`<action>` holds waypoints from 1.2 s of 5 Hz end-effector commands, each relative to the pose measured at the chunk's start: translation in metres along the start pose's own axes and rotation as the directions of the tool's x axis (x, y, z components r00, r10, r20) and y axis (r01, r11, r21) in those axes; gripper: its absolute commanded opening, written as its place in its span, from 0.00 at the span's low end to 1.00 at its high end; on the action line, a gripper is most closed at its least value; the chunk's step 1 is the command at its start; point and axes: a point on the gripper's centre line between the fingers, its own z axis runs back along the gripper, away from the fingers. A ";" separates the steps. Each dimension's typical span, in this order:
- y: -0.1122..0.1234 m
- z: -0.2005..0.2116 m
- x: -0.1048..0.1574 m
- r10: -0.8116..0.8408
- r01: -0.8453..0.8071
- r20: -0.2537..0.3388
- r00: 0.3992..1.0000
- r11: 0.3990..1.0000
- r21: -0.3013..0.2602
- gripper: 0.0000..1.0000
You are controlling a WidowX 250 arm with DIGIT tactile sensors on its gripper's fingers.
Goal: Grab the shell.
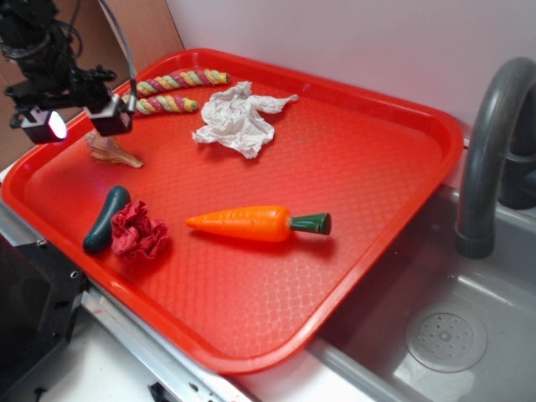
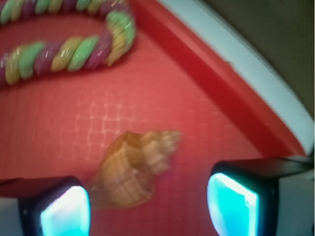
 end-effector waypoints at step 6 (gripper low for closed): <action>-0.012 -0.002 0.021 -0.191 0.190 -0.022 0.981 0.980 -0.055 0.00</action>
